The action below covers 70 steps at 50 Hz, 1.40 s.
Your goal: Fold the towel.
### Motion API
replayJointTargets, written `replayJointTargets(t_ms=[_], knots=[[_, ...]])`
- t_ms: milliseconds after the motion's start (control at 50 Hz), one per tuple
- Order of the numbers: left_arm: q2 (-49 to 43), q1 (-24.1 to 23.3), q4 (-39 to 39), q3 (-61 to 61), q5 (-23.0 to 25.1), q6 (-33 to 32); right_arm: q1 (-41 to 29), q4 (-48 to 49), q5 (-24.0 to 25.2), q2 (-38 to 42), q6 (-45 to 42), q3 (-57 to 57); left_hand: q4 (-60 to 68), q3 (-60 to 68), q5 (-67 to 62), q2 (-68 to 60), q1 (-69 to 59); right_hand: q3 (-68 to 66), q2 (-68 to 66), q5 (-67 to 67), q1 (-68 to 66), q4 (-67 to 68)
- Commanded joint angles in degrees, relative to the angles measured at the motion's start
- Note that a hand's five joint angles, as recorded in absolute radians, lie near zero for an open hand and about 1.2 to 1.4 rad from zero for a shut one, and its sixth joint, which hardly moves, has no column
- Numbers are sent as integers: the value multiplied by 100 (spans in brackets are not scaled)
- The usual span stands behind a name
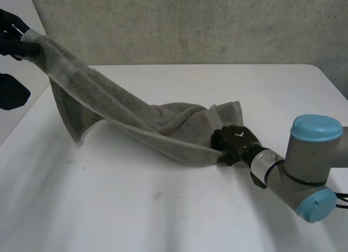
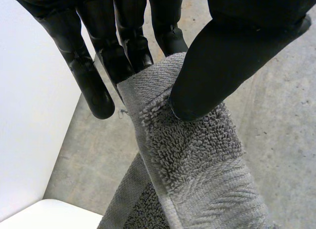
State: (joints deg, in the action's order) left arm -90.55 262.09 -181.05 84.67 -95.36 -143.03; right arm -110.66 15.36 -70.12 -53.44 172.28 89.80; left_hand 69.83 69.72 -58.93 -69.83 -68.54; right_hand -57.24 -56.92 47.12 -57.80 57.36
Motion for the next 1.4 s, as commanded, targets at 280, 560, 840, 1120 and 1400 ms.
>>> replayJointTargets(t_ms=[280, 560, 840, 1120, 1400], knots=[[-59, 158, 0, 111, 0, -5, 818, -86, 78, -229, -2, -7, 1017, 1028, -1107, -1017, -1146, -2276, -2308, 2288, -2220, 2264], [-147, 211, 26, 595, 44, -67, 1573, -927, 595, -3522, -633, -111, 1017, 1028, -1107, -1017, -1146, -2276, -2308, 2288, -2220, 2264], [-366, 211, 255, 1008, 272, -154, 1636, -3408, 579, -3867, -2691, -499, 1017, 1028, -1107, -1017, -1146, -2276, -2308, 2288, -2220, 2264], [-1903, -69, 272, 448, 299, -937, 1452, -3858, -186, -1374, -3975, -1437, 1017, 1028, -1107, -1017, -1146, -2276, -2308, 2288, -2220, 2264], [-3178, -659, 264, -4786, 89, -788, 775, -284, -897, -422, -3034, -4513, 1017, 1028, -1107, -1017, -1146, -2276, -2308, 2288, -2220, 2264]])
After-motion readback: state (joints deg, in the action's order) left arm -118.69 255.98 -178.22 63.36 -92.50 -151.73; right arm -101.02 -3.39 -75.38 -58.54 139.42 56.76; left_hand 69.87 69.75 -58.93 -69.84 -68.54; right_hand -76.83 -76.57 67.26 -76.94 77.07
